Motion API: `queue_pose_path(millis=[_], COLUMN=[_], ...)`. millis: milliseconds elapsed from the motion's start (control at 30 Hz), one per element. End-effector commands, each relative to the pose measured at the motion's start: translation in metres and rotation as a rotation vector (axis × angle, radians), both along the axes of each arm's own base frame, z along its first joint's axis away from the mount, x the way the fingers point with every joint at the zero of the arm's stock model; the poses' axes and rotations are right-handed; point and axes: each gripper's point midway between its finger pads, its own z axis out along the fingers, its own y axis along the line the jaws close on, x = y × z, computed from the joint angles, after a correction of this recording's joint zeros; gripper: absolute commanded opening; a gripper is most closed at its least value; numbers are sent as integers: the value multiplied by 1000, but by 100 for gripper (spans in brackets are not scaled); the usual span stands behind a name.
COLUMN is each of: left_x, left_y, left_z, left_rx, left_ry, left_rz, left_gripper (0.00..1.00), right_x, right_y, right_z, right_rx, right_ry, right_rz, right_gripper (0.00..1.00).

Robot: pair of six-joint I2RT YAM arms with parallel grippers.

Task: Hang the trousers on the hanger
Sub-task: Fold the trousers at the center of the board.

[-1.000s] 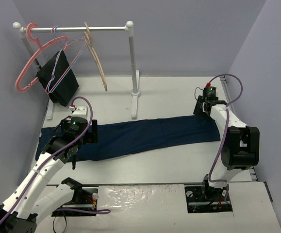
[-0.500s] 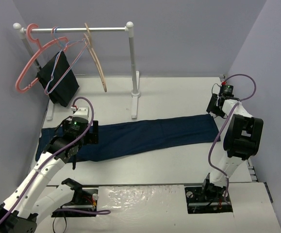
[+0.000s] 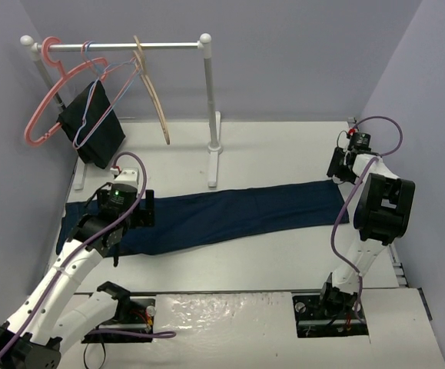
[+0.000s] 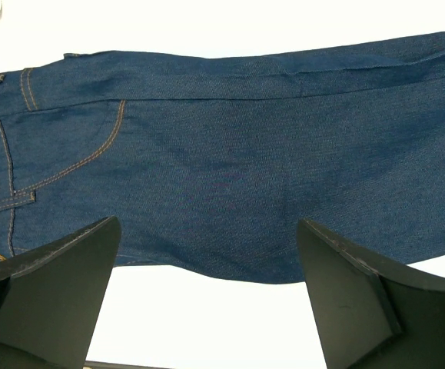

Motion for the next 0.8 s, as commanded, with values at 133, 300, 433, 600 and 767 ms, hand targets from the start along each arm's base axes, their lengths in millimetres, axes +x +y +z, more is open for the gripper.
queue_pose_path(millis=[133, 300, 433, 600, 767], left_x=[14, 15, 15, 14, 14], left_y=[-3, -3, -3, -2, -2], left_z=[19, 19, 19, 20, 20], left_rx=[-26, -28, -31, -34, -35], left_ry=[-63, -62, -64, -66, -68], left_rz=[-4, -4, -4, -2, -2], left_gripper=[97, 97, 97, 97, 97], right_x=[2, -3, -7, -10, -10], right_y=[-6, -4, -1, -1, -1], right_z=[-1, -5, -8, -8, -7], right_rx=[-2, 4, 21, 16, 14], right_ry=[-10, 2, 6, 11, 9], right_rz=[-5, -5, -10, -10, -9], right_gripper=[42, 38, 36, 32, 20])
